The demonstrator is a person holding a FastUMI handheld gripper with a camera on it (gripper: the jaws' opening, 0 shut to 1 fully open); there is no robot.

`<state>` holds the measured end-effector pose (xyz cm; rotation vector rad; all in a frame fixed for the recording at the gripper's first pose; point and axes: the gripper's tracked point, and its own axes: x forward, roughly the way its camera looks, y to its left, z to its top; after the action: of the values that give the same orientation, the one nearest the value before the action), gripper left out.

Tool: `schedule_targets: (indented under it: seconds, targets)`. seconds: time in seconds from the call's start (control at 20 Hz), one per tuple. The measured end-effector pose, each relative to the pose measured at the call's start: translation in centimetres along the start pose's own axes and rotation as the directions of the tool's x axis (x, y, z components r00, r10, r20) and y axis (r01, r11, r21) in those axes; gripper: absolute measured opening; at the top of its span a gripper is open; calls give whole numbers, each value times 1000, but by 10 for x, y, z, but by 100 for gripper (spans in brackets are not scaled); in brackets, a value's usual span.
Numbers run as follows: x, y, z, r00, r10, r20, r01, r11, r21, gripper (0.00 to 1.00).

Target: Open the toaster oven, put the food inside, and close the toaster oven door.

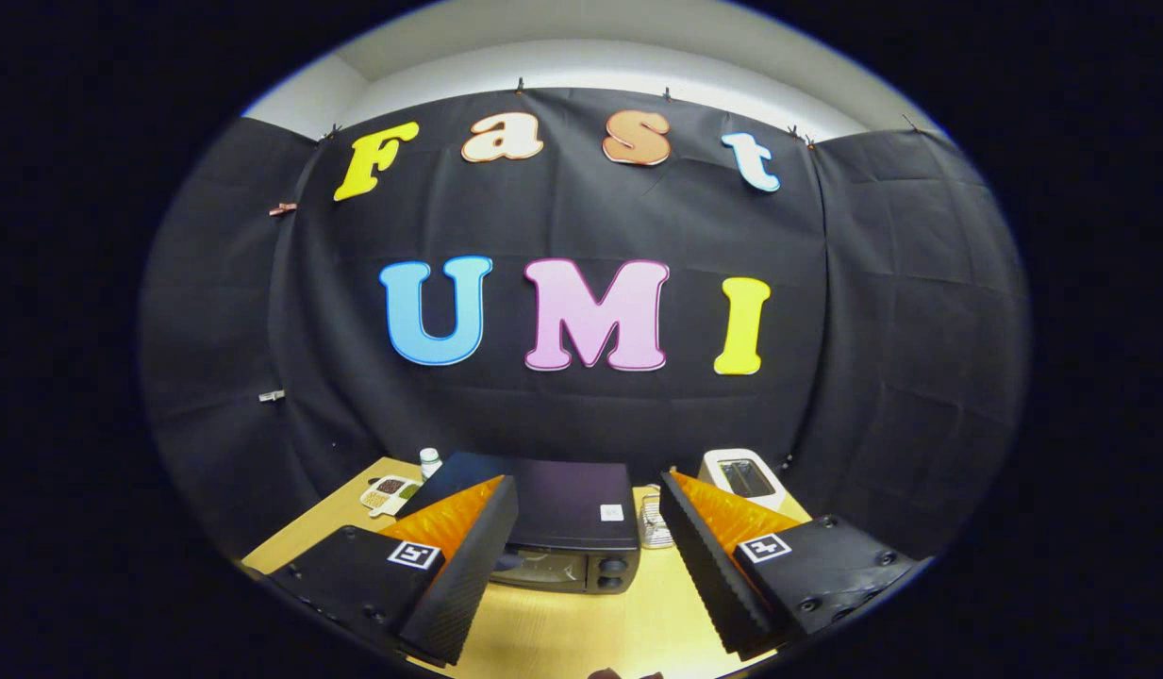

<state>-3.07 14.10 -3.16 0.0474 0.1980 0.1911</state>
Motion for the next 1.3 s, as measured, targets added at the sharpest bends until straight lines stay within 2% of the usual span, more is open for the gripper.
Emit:
schedule_targets:
  seconds: [0.2, 0.55, 0.8, 1.3]
  targets:
    - [-17, -37, 10, 999, -47, 25, 48, 998, -37, 98]
    - [-36, -70, 9, 999, -41, 25, 39, 998, 48, 98]
    - [-45, -100, 13, 997, -71, 20, 70, 995, 70, 98]
    - [-37, -135, 26, 997, -76, 35, 74, 996, 56, 98]
